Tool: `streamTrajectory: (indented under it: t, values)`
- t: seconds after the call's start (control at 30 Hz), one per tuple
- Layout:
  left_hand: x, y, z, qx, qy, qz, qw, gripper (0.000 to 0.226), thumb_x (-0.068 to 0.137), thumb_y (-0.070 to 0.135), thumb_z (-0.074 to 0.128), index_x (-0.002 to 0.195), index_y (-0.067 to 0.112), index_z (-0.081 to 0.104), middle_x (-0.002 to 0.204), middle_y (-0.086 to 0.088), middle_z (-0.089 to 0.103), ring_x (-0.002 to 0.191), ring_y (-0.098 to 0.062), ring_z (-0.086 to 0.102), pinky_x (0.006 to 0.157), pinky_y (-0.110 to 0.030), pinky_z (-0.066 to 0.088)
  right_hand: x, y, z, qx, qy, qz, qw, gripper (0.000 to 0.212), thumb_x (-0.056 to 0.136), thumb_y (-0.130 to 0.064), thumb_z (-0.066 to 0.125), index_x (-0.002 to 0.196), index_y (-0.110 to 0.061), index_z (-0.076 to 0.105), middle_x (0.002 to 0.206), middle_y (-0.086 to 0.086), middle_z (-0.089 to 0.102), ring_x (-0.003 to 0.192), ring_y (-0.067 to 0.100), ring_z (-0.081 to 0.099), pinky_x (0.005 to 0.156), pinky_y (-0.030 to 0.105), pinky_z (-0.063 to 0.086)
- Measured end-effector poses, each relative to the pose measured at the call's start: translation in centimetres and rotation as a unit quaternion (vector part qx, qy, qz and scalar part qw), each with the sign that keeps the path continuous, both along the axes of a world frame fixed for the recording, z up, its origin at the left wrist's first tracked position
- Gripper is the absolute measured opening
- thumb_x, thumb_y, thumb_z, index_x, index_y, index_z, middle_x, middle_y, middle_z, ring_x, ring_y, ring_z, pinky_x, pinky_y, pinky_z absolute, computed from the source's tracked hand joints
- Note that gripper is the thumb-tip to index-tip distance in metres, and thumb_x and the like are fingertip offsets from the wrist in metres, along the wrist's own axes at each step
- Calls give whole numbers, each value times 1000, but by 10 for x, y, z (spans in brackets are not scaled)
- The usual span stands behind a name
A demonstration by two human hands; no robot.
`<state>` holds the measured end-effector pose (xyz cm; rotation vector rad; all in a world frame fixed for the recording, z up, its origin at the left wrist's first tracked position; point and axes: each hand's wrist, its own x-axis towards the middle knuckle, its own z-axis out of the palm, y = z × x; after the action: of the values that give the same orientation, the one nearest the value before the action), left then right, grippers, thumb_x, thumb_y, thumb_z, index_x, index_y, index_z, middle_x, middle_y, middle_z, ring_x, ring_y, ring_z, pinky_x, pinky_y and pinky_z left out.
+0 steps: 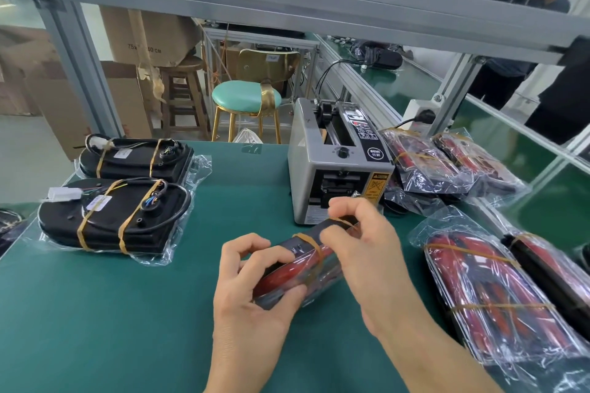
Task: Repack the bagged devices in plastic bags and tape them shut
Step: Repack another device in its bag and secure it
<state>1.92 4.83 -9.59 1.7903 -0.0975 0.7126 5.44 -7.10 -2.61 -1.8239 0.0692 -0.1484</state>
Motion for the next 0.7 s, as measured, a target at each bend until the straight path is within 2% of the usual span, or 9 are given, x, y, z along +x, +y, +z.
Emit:
streamTrajectory:
  t: [0.07,0.1,0.17,0.3,0.43,0.5,0.57,0.6,0.7]
  values:
    - [0,0,0,-6,-1,-4,1000,64,49,-15,86,85,35,65,106,17,47,93,-5,56,75,-5,44,-5,7,-1,-80,-12,17,997,20,68,-29,69,86,-34,60,100,-23,54,95,3,54,97,38,44]
    - [0,0,1,-13,-3,-6,1000,62,49,-11,87,84,34,64,105,17,48,91,-5,57,73,-5,44,-7,11,-2,-131,-27,26,991,22,68,-34,71,85,-34,58,100,-24,52,102,2,50,102,41,38]
    - [0,-1,3,-27,-11,-10,1000,51,50,3,87,81,33,62,102,15,49,87,-6,58,69,-6,44,-7,14,-4,-200,-54,29,978,22,72,-31,74,83,-34,56,100,-25,49,106,-1,43,107,42,28]
    - [0,-1,4,-16,-9,-7,1000,46,51,7,77,82,35,59,102,15,49,91,-5,56,70,-5,43,-7,9,-8,-157,-66,16,985,21,83,-13,66,84,-32,56,98,-31,51,104,-7,43,110,44,27]
    - [1,1,2,5,0,-16,1000,57,54,10,76,97,45,65,105,18,47,94,-7,56,75,-5,44,-6,5,-7,-210,-84,47,973,20,85,-20,65,91,-35,54,110,-28,51,112,-12,37,114,47,9]
    - [2,5,2,22,5,-15,1000,56,55,13,76,98,46,66,106,18,47,93,-6,54,78,-4,42,-1,-6,-4,-227,-105,28,968,19,88,-21,61,95,-38,53,116,-29,47,116,-11,36,115,47,3]
    - [2,15,3,18,2,-16,1000,54,54,17,78,98,45,68,105,17,47,90,-2,54,78,-4,42,10,-26,1,-244,-127,8,961,23,88,-33,62,104,-42,50,124,-29,42,125,-5,34,116,45,7]
    - [2,21,5,13,4,-21,1000,51,54,22,79,98,46,68,104,15,48,88,0,55,78,-5,42,16,-39,3,-239,-107,25,965,34,84,-41,66,112,-45,47,128,-28,40,126,-5,34,115,41,13]
    - [-1,40,11,14,23,-57,998,42,55,38,72,94,51,70,102,10,49,89,-1,55,79,-7,43,28,-65,4,-154,49,167,973,70,71,-52,74,132,-45,40,131,-33,43,120,-13,41,107,25,29]
